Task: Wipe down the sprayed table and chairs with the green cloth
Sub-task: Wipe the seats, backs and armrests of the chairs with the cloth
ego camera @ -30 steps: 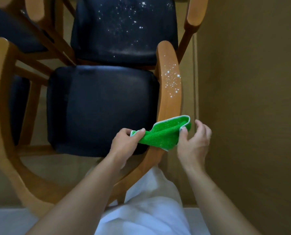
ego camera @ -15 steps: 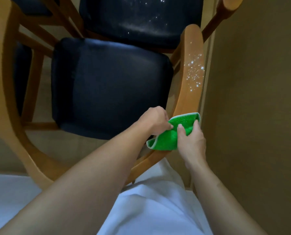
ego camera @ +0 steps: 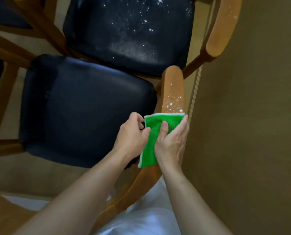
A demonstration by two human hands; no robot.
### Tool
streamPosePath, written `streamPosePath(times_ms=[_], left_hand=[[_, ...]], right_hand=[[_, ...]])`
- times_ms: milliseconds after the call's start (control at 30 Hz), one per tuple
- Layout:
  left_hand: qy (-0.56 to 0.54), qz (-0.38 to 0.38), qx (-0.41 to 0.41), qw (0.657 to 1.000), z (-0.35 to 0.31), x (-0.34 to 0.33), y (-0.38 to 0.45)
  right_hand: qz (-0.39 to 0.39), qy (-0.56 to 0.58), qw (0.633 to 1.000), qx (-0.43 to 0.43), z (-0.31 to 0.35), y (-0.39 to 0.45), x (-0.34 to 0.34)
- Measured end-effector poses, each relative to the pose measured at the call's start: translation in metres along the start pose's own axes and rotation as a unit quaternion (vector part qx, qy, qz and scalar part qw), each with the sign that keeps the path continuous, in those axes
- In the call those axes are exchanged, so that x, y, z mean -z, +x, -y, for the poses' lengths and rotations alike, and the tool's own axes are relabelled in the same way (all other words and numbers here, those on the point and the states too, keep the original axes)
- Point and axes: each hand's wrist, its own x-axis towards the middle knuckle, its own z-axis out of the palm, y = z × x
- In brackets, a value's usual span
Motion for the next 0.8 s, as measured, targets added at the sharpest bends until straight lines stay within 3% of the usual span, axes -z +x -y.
streamPosePath(times_ms=[100, 200, 333, 433, 633, 800], left_hand=[[-0.111, -0.002, 0.070, 0.991, -0.013, -0.005, 0.005], [-0.185, 0.055, 0.048, 0.980, -0.041, -0.009, 0.015], [-0.124, 0.040, 0.032, 0.991, -0.072, -0.006, 0.036], [-0.082, 0.003, 0.063, 0.995, -0.080, 0.003, 0.042], [-0.048, -0.010, 0.121, 0.991, -0.051, 0.013, 0.017], [-0.057, -0.003, 0.151, 0.987, -0.028, -0.004, -0.012]], right_hand=[[0.022, -0.020, 0.999, 0.044, 0.014, 0.052, -0.001], [0.046, -0.052, 0.995, 0.071, 0.032, 0.101, -0.006], [0.064, -0.074, 0.993, 0.067, 0.058, 0.152, -0.011], [0.084, -0.101, 0.987, 0.088, 0.072, 0.174, -0.012], [0.069, -0.158, 0.965, 0.196, 0.050, 0.140, -0.006], [0.083, -0.207, 0.951, 0.215, -0.002, 0.064, 0.005]])
